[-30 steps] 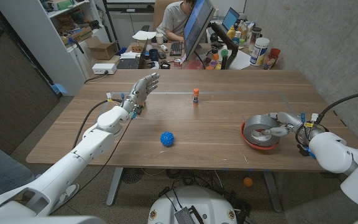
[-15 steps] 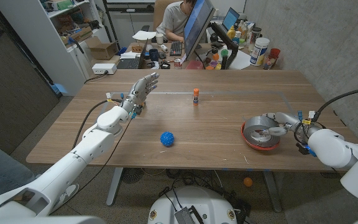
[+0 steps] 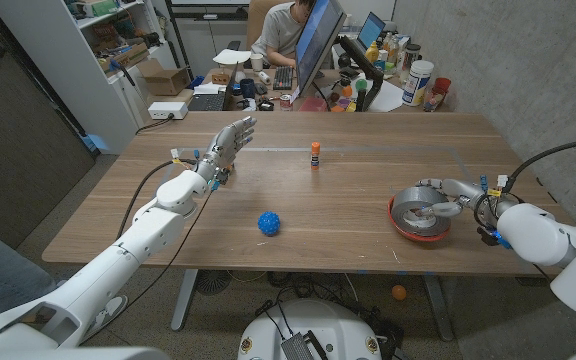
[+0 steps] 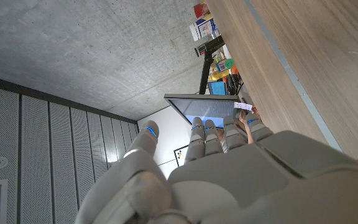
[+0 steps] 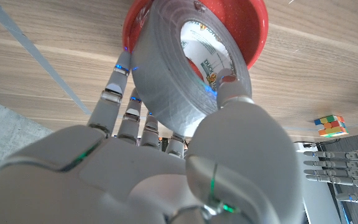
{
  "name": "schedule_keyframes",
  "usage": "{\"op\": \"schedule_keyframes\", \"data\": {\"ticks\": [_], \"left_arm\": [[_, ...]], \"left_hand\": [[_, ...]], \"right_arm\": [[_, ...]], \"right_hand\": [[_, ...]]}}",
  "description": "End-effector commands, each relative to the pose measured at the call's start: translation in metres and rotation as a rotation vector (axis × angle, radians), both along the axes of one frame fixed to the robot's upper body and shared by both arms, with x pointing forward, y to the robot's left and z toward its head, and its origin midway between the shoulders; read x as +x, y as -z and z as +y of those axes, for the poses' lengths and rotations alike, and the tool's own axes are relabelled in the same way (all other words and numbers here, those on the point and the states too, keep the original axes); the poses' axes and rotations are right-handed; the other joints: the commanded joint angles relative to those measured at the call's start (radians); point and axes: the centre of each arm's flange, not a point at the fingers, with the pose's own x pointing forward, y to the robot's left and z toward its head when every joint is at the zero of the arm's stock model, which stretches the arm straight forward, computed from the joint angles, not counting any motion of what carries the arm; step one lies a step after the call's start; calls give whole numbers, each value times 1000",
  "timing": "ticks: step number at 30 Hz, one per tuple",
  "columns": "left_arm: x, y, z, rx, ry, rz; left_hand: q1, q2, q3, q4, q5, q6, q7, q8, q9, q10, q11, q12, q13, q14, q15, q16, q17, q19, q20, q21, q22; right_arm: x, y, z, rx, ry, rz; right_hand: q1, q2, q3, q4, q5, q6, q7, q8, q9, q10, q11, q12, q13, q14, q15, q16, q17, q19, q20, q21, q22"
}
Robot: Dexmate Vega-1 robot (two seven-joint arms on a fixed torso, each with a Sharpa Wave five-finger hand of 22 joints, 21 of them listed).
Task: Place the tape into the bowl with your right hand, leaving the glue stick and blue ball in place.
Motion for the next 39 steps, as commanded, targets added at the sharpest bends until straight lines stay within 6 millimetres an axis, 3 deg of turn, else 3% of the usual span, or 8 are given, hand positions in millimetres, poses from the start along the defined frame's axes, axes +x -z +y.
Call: {"op": "schedule_keyframes", "data": {"ticks": [1, 16, 39], "left_arm": [[1, 2, -3, 3, 4, 8], [2, 5, -2, -9, 6, 15], [1, 6, 0, -17, 10, 6]], "left_hand": [[4, -3, 1, -2, 7, 7, -4, -1, 3, 1, 9, 1, 2, -5, 6, 4, 4, -6, 7, 6, 4], [6, -1, 2, -3, 8, 8, -2, 0, 3, 1, 9, 1, 2, -5, 7, 4, 4, -7, 8, 6, 4], [8, -1, 2, -4, 8, 8, -4, 0, 3, -1, 10, 0, 3, -6, 7, 3, 4, -8, 7, 6, 4]], "right_arm": [[-2, -6, -2, 3, -32, 13], [-18, -27, -3, -39, -54, 21], [-44, -59, 0, -52, -59, -99]], "right_hand": [[-8, 4, -2, 0, 13, 12, -2, 11, 2, 5, -4, 8, -3, 1, -4, 3, 1, -8, -2, -9, 2], [-16, 1, -9, 3, 22, 12, 3, 14, 2, 0, -5, 12, -9, -19, 3, 3, -2, -20, -1, -20, 3], [-28, 0, -17, 9, 33, 30, 1, 22, 1, 23, -4, 24, -16, -4, -6, 16, -7, -20, -3, -26, 4]]}}
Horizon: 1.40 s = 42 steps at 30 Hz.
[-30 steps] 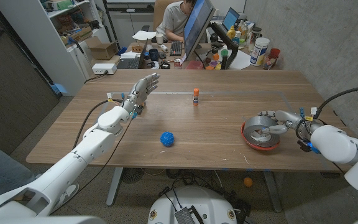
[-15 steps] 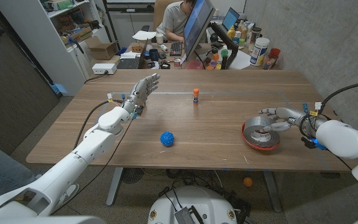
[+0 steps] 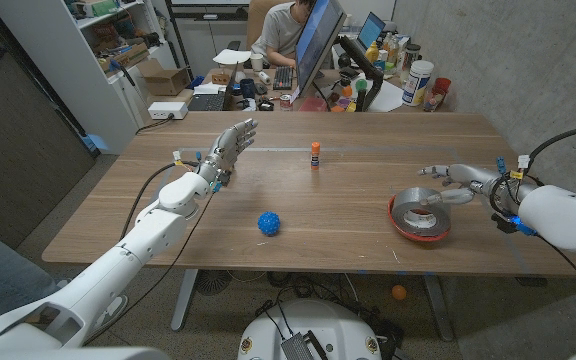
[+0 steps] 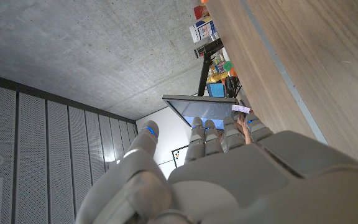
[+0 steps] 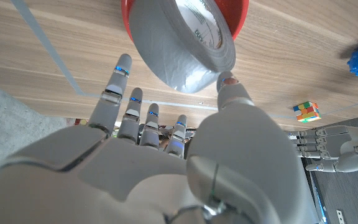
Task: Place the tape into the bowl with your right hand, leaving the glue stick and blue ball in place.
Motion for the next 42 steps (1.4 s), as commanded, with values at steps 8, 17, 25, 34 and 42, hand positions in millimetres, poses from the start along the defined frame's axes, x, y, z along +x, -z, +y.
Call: {"op": "schedule_keyframes", "data": {"ticks": [8, 17, 25, 34, 42], "left_arm": [[-5, 3, 6, -9, -5, -4], [-12, 0, 20, 9, -18, -17], [-23, -10, 40, 54, -36, -51], [-23, -18, 63, 79, -27, -73], [-20, -26, 70, 119, -5, -93]], "left_hand": [[8, -1, 2, -4, 8, 10, -1, 0, 3, 1, 8, 1, 3, -6, 6, 3, 4, -2, 2, 6, 4], [8, -1, 2, -4, 8, 9, -2, 0, 3, 1, 10, 1, 3, -7, 6, 3, 4, -2, 2, 7, 4], [10, 2, 4, -4, 9, 1, 9, -3, 3, 1, 12, 1, 2, -7, 7, 3, 3, -1, 1, 7, 4], [12, 3, 5, -5, 9, -2, 7, -4, 3, -1, 8, 0, 2, -7, 6, 2, 3, -1, -3, 7, 4], [13, 2, 5, -6, 9, -4, 5, -4, 3, 0, 7, 0, 2, -7, 6, 3, 3, -1, -2, 7, 4]], "right_arm": [[-17, -23, 0, 35, -3, -214], [-13, -17, 5, 142, -24, -371], [-1, -13, 18, 256, -65, -476], [18, -15, 36, 332, -90, -496], [30, -17, 46, 404, -111, -524]], "right_hand": [[-21, 4, -11, 12, 23, 72, -3, 28, 1, 80, -15, 28, -5, 60, -15, 31, -5, 29, -6, 3, 5], [-31, 13, -16, 17, 32, 133, -4, 39, 0, 140, -34, 40, -12, 89, -24, 38, -12, 46, -3, 0, 4], [-31, 38, -9, 22, 33, 174, -9, 46, -1, 172, -48, 44, -14, 97, -29, 40, -14, 61, -8, 0, 4], [-38, 46, -10, 27, 30, 184, -9, 46, -1, 171, -48, 39, -14, 86, -34, 35, -15, 68, -7, 0, 3], [-36, 63, -4, 27, 25, 203, -1, 45, -1, 164, -36, 31, -15, 66, -31, 28, -15, 92, -15, 5, 3]]}}
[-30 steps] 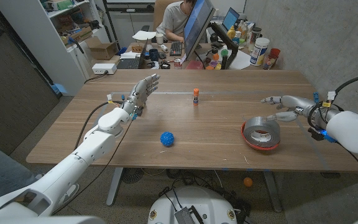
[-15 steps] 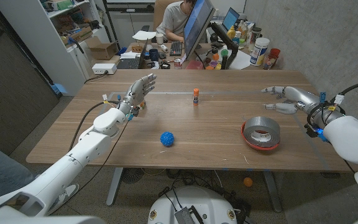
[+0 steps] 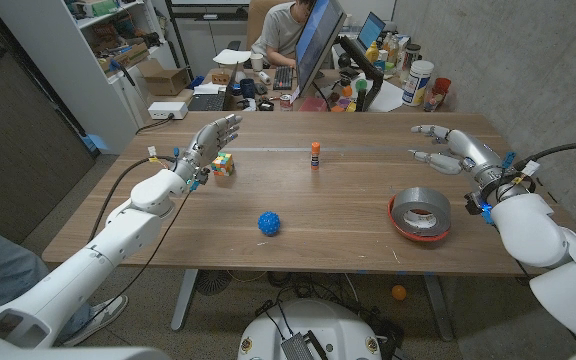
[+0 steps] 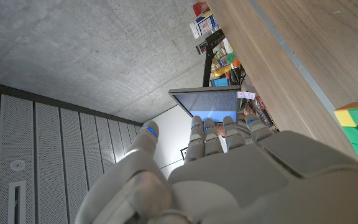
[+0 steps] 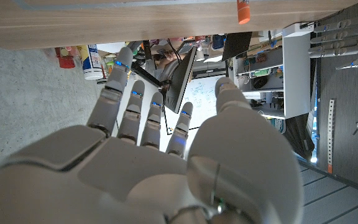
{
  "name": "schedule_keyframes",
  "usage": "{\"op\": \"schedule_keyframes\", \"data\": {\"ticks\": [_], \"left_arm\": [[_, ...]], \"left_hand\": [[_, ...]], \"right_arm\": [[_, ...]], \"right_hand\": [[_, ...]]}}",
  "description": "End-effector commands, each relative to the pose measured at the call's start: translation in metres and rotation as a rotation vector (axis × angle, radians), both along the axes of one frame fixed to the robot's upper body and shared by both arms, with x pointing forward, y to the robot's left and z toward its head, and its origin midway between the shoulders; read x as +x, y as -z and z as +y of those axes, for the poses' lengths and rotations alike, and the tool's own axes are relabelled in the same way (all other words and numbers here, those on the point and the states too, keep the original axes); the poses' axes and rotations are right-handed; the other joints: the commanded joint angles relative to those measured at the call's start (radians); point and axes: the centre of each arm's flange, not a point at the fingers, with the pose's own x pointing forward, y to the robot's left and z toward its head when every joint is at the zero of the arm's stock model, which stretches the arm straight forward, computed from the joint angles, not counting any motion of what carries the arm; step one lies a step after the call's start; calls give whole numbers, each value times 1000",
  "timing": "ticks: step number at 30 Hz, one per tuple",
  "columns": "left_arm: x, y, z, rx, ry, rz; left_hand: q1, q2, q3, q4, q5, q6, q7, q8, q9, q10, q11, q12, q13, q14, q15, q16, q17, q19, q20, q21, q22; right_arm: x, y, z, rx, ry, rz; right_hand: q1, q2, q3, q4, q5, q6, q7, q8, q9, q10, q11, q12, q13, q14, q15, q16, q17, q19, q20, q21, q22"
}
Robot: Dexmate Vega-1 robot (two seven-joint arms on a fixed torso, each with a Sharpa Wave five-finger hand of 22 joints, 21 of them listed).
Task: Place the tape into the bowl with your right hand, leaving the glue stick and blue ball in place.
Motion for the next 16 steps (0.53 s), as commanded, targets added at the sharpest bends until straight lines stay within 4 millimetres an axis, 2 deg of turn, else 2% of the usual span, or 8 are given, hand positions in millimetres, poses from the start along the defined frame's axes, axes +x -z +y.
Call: {"op": "schedule_keyframes", "data": {"ticks": [1, 16], "left_arm": [[0, -13, 18, 58, 17, -32], [-8, -17, 26, 65, 18, -74]], "left_hand": [[13, 2, 5, -6, 9, 0, 1, 0, 3, -1, 7, 0, 2, -7, 5, 3, 3, -1, -2, 7, 4], [14, 0, 4, -7, 9, 2, 1, 2, 3, -1, 9, 0, 2, -8, 6, 2, 3, -5, -3, 6, 4]], "right_arm": [[18, -3, 18, 96, -48, -53], [31, -13, 37, 72, -78, -60]], "right_hand": [[5, 9, 6, 0, -3, 6, 6, 1, -1, 5, 8, -8, 3, -4, -4, 1, 3, 16, 1, 5, 3], [0, 15, 5, 2, -10, 7, 11, -4, -1, 6, 5, -11, 2, -4, -13, 2, 3, 8, 2, -1, 3]]}}
